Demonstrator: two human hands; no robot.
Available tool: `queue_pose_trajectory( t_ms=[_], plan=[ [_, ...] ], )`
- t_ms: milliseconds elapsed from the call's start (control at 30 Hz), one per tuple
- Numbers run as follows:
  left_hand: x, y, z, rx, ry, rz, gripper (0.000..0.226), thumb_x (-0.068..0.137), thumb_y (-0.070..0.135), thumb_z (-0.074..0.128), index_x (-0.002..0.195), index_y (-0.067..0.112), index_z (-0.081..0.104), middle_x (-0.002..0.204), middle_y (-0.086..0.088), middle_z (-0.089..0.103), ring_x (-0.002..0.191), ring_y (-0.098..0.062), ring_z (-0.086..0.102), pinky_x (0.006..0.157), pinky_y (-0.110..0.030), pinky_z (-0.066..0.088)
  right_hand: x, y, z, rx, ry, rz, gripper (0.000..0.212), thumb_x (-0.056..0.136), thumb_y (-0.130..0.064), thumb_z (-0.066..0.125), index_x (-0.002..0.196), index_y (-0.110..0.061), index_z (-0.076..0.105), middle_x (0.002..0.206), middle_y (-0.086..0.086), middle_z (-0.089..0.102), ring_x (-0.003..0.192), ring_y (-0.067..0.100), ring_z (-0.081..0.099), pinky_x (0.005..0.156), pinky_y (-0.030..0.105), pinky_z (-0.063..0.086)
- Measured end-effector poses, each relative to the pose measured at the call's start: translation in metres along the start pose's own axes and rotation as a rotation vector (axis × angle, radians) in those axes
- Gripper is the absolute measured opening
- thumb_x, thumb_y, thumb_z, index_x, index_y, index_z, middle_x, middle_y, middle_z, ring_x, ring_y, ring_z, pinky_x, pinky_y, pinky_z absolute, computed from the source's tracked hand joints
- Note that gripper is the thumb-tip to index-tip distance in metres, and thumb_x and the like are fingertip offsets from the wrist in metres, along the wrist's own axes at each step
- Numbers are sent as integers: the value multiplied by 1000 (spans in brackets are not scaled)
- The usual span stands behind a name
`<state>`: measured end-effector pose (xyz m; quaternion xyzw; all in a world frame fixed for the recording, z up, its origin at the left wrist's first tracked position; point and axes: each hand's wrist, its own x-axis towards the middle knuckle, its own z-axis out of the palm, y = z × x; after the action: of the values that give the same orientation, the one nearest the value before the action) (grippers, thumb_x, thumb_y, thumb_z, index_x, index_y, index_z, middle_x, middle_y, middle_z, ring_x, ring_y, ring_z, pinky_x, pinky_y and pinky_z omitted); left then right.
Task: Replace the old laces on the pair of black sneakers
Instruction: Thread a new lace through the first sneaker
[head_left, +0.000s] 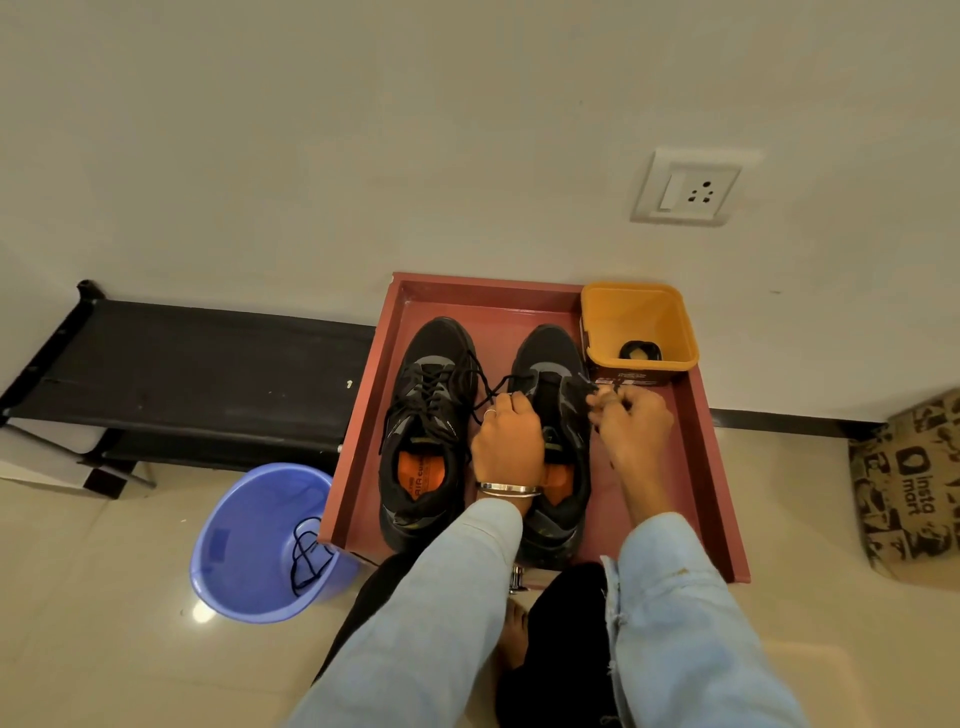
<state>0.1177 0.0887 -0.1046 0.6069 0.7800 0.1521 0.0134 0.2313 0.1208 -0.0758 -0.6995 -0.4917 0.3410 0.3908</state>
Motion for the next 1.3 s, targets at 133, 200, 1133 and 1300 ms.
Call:
queue_pose_trajectory(
  t_ms=[133,200,1133,1300],
  plan=[
    [-3,2,-2,-23,-90,-24,23,81,14,68,100,2,66,91,-14,66,71,-28,66,45,-30,50,3,19,-26,-243,16,106,35,88,-29,65,58,-15,54,71,7,60,84,32,57,74,37,44],
    [-3,3,-4,-22,-108,-28,25,89,16,58,110,1,63,101,-15,65,81,-29,66,51,-32,52,2,17,-37,-521,-34,202,31,87,-40,65,70,-15,60,99,11,59,108,39,49,91,45,38],
    [-1,6,-11,-59,-158,-115,39,87,15,60,125,5,57,118,-16,56,107,-33,57,58,-36,54,3,-46,8,-594,-456,-45,24,90,-34,57,111,-23,61,138,10,31,132,34,21,109,52,23],
    [-2,9,-8,-35,-197,-124,39,90,14,53,127,3,56,121,-19,54,92,-33,63,54,-37,53,2,-62,-14,-162,-412,46,31,79,-34,59,80,-3,67,104,19,62,107,27,50,98,53,41]
  ],
)
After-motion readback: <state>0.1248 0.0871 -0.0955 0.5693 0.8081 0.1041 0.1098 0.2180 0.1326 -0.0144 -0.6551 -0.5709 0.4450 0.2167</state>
